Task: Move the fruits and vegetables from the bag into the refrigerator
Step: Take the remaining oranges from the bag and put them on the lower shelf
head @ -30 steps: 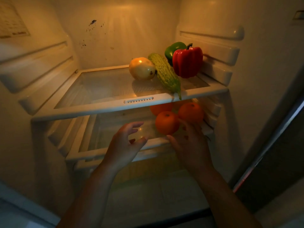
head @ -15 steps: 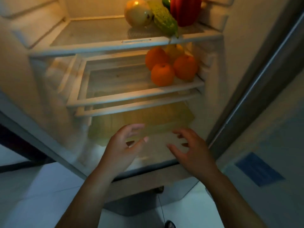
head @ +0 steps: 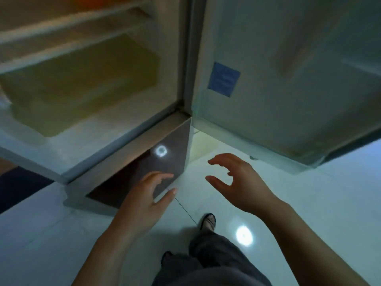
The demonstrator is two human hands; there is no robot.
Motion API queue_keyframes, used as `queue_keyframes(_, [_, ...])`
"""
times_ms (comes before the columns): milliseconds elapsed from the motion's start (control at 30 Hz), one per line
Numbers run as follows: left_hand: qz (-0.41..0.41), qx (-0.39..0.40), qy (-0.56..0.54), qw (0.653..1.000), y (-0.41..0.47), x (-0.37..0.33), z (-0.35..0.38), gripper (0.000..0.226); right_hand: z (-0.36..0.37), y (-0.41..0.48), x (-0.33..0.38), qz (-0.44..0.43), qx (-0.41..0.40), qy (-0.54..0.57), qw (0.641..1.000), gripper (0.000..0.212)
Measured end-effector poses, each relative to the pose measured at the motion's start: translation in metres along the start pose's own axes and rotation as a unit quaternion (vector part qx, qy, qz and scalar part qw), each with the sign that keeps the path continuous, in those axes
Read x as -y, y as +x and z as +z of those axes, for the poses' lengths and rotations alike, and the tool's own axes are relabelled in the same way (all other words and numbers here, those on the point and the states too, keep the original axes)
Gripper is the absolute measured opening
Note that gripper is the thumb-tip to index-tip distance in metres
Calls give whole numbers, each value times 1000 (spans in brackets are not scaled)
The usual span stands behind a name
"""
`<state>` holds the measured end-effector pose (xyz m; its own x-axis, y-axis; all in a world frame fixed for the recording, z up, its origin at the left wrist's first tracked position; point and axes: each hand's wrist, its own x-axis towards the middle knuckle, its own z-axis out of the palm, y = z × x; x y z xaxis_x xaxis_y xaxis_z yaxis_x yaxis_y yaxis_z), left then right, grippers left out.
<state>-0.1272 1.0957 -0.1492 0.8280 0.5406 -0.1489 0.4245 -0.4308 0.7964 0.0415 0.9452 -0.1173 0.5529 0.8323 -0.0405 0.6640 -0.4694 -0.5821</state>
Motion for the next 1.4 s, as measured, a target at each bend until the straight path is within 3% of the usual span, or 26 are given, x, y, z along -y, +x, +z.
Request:
queue_keyframes(333, [132,148,154,968,28,-107,97,39,-62,-114,-83,118,-36,2,992,48])
queue_keyframes(567, [215,289,175,916,16,-224,301,39,-141,-264,-224,270,-68,17,960,47])
queue_keyframes(700, [264,390,187,862,0,-300,427,41,-188,-351,-304,348,-109,9,931,47])
queue_keyframes(833, [278,422,218,835,3,-368,499,46,-230,-398,-363,393,-117,24,912,45])
queue_keyframes(967, [259,409,222,846,32,-401,527,46,-264,-380,-415,367,-106,33,924,44])
queue_keyframes(1200, [175,358,280,874,134,-390,523,49,-296,-257,-489,250,-18,34,968,44])
queue_keyframes(1400, [113,326,304,888,241,-410,530,52,-355,-170,-543,209,34,3,977,45])
